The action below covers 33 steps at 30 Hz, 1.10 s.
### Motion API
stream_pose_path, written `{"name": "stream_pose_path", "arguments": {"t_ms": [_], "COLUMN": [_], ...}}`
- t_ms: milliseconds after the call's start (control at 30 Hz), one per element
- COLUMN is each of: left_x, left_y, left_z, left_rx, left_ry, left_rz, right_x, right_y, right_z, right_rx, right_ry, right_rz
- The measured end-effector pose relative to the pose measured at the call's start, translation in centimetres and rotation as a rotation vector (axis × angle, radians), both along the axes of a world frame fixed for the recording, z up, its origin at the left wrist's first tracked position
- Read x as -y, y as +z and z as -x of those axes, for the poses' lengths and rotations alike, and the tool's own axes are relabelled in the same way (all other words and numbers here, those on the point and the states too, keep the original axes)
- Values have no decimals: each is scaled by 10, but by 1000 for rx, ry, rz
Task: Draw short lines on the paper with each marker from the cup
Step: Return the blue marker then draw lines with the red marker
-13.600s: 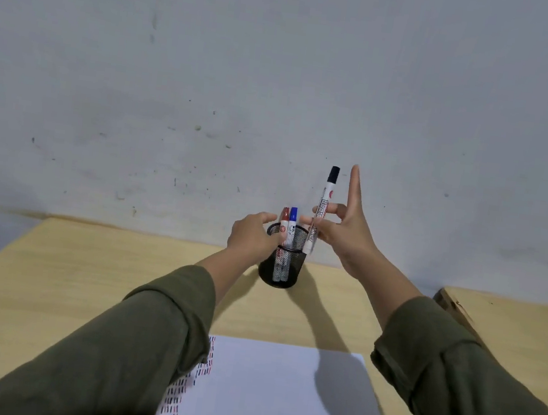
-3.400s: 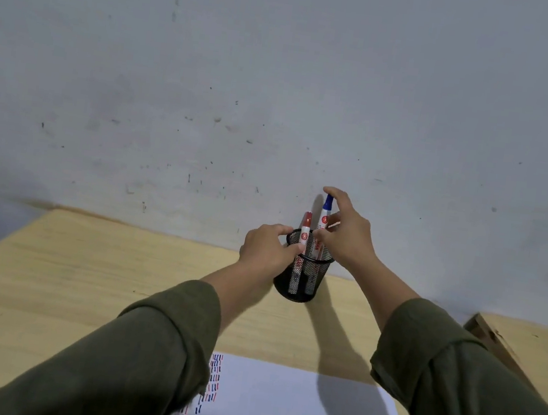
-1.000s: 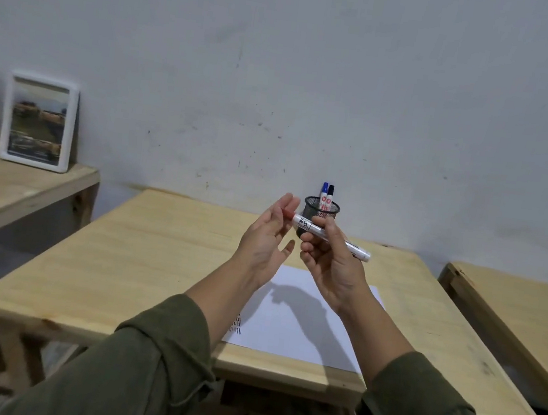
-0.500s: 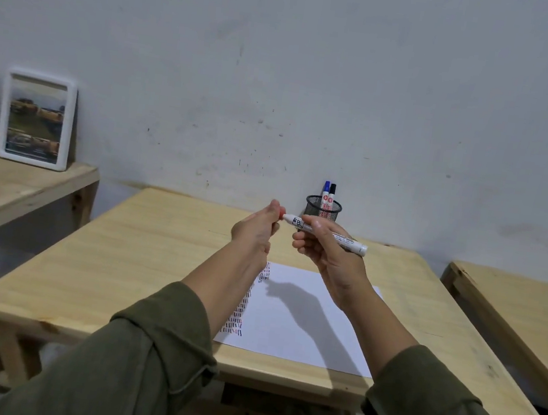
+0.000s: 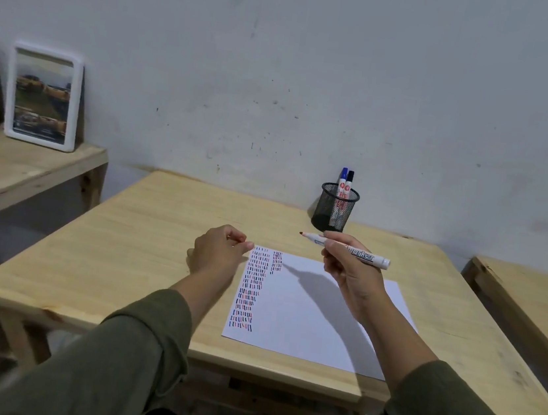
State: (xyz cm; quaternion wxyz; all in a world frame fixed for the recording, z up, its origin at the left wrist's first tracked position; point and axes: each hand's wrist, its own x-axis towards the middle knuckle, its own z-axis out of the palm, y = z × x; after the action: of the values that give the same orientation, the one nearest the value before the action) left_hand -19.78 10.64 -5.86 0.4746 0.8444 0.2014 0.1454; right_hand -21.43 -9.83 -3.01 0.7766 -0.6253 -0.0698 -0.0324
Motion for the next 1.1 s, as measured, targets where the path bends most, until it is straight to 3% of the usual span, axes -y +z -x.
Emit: {"name": "stream_pose_path", "arguments": {"t_ms": [133,333,633,900,1100], "left_x": [-4,-4,-15,-16,-16], "left_y": [-12,-20,-33,-35,-36], "left_z": [-3,-10,-3,-5,-6], "left_rx": [-19,-18,-62,-20,-19], "left_ry": [-36,-35,-233,-236,-230], "left_rz": [-142,-208,-419,-383,-390], "right_x": [-3,-11,-25,-26,-31], "right_y": [-9,-19,-32,-41,-39], "right_z": [-9,-16,-19,-15,-11], "right_rx": [-41,-115,-147,-67,-56], "right_ry": [-63,-21,-49,-46,-18], "right_rz": [78,71,225,435,376]}}
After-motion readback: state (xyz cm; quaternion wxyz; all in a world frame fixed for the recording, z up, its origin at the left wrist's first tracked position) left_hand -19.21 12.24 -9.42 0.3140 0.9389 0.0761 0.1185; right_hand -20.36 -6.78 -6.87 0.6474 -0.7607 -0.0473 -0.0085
